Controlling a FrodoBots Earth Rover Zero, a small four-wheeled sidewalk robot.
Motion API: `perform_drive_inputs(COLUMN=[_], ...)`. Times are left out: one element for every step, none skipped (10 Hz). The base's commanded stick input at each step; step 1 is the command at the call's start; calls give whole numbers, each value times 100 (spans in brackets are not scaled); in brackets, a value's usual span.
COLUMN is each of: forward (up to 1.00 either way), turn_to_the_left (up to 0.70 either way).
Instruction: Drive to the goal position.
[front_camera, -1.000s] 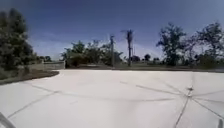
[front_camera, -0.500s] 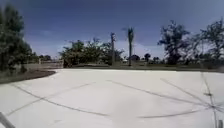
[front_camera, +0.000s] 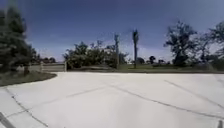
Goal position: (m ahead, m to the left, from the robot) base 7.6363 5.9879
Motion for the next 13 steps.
perform_drive_inputs(forward=[85,85,85,85,85,85,85,85,85,85,85,85,85], turn_to_the_left=[0,0,0,0,0,0,0,0,0,0,0,0,0])
